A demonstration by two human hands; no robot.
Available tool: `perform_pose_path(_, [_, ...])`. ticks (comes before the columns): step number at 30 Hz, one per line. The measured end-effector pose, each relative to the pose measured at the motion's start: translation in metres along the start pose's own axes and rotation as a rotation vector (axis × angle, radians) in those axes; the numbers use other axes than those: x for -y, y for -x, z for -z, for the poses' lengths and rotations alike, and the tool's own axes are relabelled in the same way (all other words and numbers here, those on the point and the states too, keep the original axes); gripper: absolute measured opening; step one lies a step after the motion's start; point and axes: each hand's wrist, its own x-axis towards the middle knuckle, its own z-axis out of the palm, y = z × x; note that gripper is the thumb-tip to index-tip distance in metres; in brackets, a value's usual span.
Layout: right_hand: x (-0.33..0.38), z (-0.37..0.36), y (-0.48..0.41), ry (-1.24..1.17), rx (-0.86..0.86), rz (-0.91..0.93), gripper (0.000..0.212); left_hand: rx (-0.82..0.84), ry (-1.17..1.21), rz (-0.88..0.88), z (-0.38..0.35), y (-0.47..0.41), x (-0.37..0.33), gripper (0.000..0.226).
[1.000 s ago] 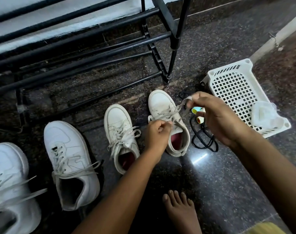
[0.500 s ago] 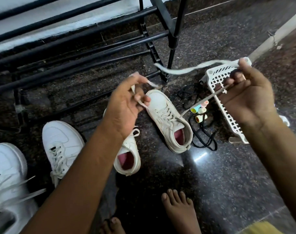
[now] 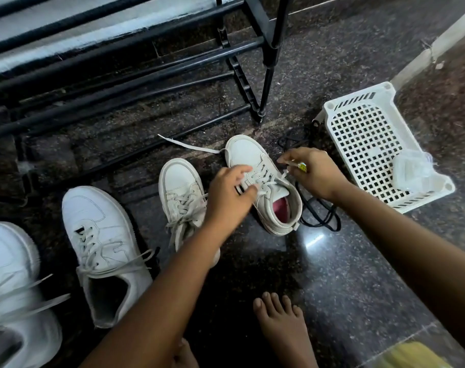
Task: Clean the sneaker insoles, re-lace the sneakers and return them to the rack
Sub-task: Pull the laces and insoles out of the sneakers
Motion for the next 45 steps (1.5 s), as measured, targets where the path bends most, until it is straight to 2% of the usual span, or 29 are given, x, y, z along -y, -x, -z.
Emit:
perform_pose_path(2, [-0.001, -0.007, 0.014, 0.254, -0.014, 0.001, 0.031, -0.060, -0.153, -0.010, -0.017, 0.010, -0.005, 0.026])
perform_pose_path(5, [0.016, -0.001, 0.026, 0.318, -0.085, -0.010, 0.023, -0.021, -0.362, 0.065, -0.038, 0.017, -0.012, 0.043])
perform_pose_path(8, [0.030, -0.009, 0.043, 0.460, 0.048, 0.119, 0.019, -0.021, -0.435, 0.101, -0.049, 0.017, -0.010, 0.042])
perform_pose_path(10, [0.038, 0.001, 0.046, 0.497, 0.073, 0.180, 0.013, -0.015, -0.420, 0.099, -0.049, 0.017, -0.007, 0.041])
perform_pose_path(11, [0.040, 0.006, 0.045, 0.513, 0.027, 0.241, 0.012, -0.001, -0.390, 0.092, -0.048, 0.017, -0.006, 0.041])
perform_pose_path(13, [0.047, 0.010, 0.038, 0.638, 0.198, 0.272, 0.010, 0.030, -0.331, 0.071, -0.046, 0.017, -0.003, 0.035])
perform_pose_path(15, [0.044, 0.004, 0.029, 0.693, 0.443, 0.213, 0.022, 0.058, -0.259, 0.064, -0.046, 0.017, 0.000, 0.027])
perform_pose_path(17, [0.042, -0.019, 0.051, 0.745, 0.396, 0.304, 0.029, 0.074, -0.166, 0.079, -0.046, 0.016, 0.004, 0.023])
perform_pose_path(18, [0.045, -0.045, 0.084, 0.823, 0.329, 0.230, 0.035, 0.078, -0.142, 0.086, -0.047, 0.015, 0.005, 0.024])
perform_pose_path(19, [0.040, -0.074, 0.118, 0.697, 0.354, -0.022, 0.044, 0.080, -0.133, 0.090, -0.048, 0.014, 0.006, 0.024])
perform_pose_path(20, [0.034, -0.104, 0.153, 0.397, 0.465, -0.181, 0.048, 0.079, -0.123, 0.093, -0.048, 0.014, 0.008, 0.024])
perform_pose_path(21, [0.024, -0.129, 0.181, 0.177, 0.541, -0.245, 0.045, 0.074, -0.105, 0.092, -0.048, 0.013, 0.009, 0.025])
perform_pose_path(22, [0.011, -0.157, 0.202, 0.093, 0.537, -0.268, 0.039, 0.068, -0.086, 0.091, -0.049, 0.013, 0.011, 0.025])
perform_pose_path(24, [-0.019, -0.179, 0.200, 0.033, 0.424, -0.281, 0.036, 0.069, -0.058, 0.093, -0.050, 0.013, 0.014, 0.025])
perform_pose_path(25, [-0.028, -0.183, 0.199, 0.099, 0.321, -0.236, 0.036, 0.075, -0.040, 0.098, -0.050, 0.013, 0.015, 0.027])
perform_pose_path(26, [-0.027, -0.183, 0.196, 0.092, 0.295, -0.248, 0.037, 0.082, -0.012, 0.114, -0.050, 0.012, 0.016, 0.028])
perform_pose_path(28, [-0.021, -0.185, 0.197, -0.046, 0.376, -0.343, 0.037, 0.100, 0.070, 0.152, -0.049, 0.011, 0.017, 0.028])
perform_pose_path(29, [-0.021, -0.185, 0.199, -0.075, 0.370, -0.327, 0.037, 0.111, 0.099, 0.166, -0.048, 0.011, 0.017, 0.027])
perform_pose_path(31, [-0.022, -0.186, 0.197, -0.031, 0.338, -0.337, 0.037, 0.123, 0.124, 0.173, -0.047, 0.010, 0.017, 0.026])
perform_pose_path(34, [-0.023, -0.186, 0.194, 0.037, 0.348, -0.244, 0.037, 0.126, 0.143, 0.174, -0.047, 0.010, 0.017, 0.027])
perform_pose_path(36, [-0.029, -0.180, 0.193, 0.100, 0.332, -0.264, 0.037, 0.122, 0.141, 0.185, -0.046, 0.009, 0.018, 0.032])
perform_pose_path(37, [-0.021, -0.187, 0.207, 0.072, 0.304, -0.215, 0.037, 0.119, 0.138, 0.191, -0.047, 0.009, 0.019, 0.035])
perform_pose_path(39, [-0.055, -0.184, 0.177, -0.031, 0.359, -0.080, 0.033, 0.107, 0.136, 0.197, -0.048, 0.010, 0.019, 0.039])
perform_pose_path(40, [-0.067, -0.157, 0.144, -0.016, 0.354, -0.028, 0.029, 0.096, 0.134, 0.197, -0.049, 0.010, 0.020, 0.041])
perform_pose_path(42, [-0.072, -0.074, 0.064, 0.170, 0.161, 0.174, 0.032, 0.080, 0.133, 0.200, -0.050, 0.010, 0.021, 0.044])
perform_pose_path(43, [-0.060, -0.042, 0.036, 0.140, 0.118, 0.309, 0.032, 0.080, 0.141, 0.203, -0.051, 0.010, 0.022, 0.044])
perform_pose_path(45, [-0.040, -0.013, 0.038, -0.077, 0.111, 0.334, 0.016, 0.086, 0.142, 0.202, -0.051, 0.012, 0.023, 0.045])
